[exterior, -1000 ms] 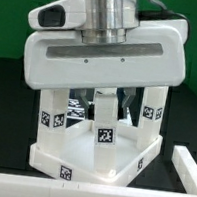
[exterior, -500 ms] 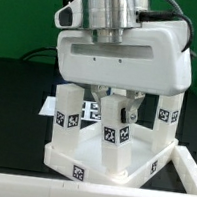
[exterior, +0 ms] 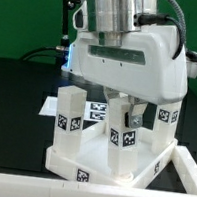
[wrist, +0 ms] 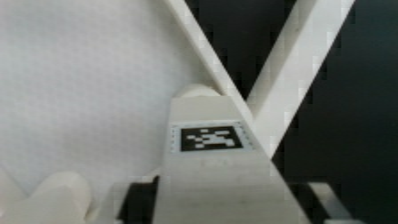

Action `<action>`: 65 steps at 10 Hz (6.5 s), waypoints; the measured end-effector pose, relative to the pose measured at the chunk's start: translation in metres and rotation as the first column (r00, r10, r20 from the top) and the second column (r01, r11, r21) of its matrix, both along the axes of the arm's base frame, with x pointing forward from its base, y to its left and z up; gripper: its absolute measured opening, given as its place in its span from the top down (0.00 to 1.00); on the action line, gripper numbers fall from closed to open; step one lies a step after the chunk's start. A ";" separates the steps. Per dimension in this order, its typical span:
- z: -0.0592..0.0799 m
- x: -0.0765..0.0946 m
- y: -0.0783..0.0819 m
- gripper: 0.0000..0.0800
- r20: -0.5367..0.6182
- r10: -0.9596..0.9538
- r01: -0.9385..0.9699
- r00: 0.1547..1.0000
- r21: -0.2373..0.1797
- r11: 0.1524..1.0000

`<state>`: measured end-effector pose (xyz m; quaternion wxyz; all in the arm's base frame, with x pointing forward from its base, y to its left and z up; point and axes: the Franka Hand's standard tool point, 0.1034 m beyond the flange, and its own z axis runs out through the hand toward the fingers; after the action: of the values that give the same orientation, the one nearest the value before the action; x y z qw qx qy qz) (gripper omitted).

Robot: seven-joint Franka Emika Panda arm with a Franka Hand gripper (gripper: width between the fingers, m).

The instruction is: Assemble desk

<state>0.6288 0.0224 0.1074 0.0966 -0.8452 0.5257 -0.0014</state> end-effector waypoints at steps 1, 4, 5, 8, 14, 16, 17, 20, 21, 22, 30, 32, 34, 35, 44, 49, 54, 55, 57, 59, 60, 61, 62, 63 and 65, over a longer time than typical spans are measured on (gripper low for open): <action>-0.001 -0.001 0.001 0.53 0.007 0.077 -0.077 0.997 -0.012 0.997; -0.002 -0.002 0.002 0.22 0.052 0.550 -0.545 0.834 -0.083 0.834; -0.001 -0.002 0.004 0.20 0.059 0.612 -0.606 0.789 -0.096 0.790; -0.002 -0.001 0.003 0.19 0.063 0.787 -0.775 0.613 -0.146 0.615; -0.001 0.001 0.008 0.60 0.031 0.943 -0.918 0.333 -0.219 0.331; -0.001 0.001 0.009 0.64 0.045 0.860 -0.840 0.508 -0.195 0.506; -0.001 0.001 0.009 0.64 0.056 0.789 -0.769 0.612 -0.192 0.610; -0.002 0.004 0.029 0.64 0.068 0.287 -0.283 0.955 -0.066 0.957; -0.002 0.005 0.029 0.64 0.063 0.223 -0.220 0.973 -0.048 0.974; -0.002 0.005 0.030 0.64 0.062 0.218 -0.215 0.974 -0.047 0.975; -0.003 0.004 0.049 0.26 0.080 0.340 -0.336 0.937 -0.063 0.940; -0.003 0.004 0.050 0.21 0.096 0.502 -0.493 0.860 -0.098 0.864; -0.003 0.004 0.049 0.19 0.093 0.661 -0.646 0.744 -0.147 0.749; -0.004 0.002 0.052 0.19 0.059 0.794 -0.771 0.606 -0.202 0.604; 0.000 0.002 0.063 0.64 0.030 0.730 -0.709 0.683 -0.210 0.673; -0.004 0.003 0.082 0.64 0.024 0.146 -0.144 0.989 -0.054 0.988; -0.003 0.004 0.082 0.64 0.023 0.127 -0.126 0.992 -0.049 0.991; -0.001 0.005 0.083 0.41 0.047 0.321 -0.317 0.946 -0.078 0.945; 0.003 0.003 0.092 0.24 0.057 0.399 -0.393 0.915 -0.088 0.915; 0.002 0.003 0.089 0.19 0.064 0.520 -0.512 0.852 -0.111 0.852; 0.002 0.003 0.091 0.19 0.057 0.650 -0.637 0.758 -0.150 0.756; 0.004 0.003 0.099 0.19 0.035 0.797 -0.777 0.602 -0.204 0.596; 0.003 0.002 0.099 0.19 0.014 0.901 -0.877 0.434 -0.221 0.426; 0.001 0.000 0.093 0.19 -0.003 0.948 -0.925 0.319 -0.217 0.311; 0.000 0.000 0.089 0.19 -0.014 0.982 -0.956 0.189 -0.232 0.181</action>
Offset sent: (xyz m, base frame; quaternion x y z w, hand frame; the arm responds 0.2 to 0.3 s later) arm 0.0143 0.0087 0.0035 0.0444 -0.0430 -0.4032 0.9130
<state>0.6291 0.1117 0.1078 0.0314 -0.9886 -0.1394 -0.0480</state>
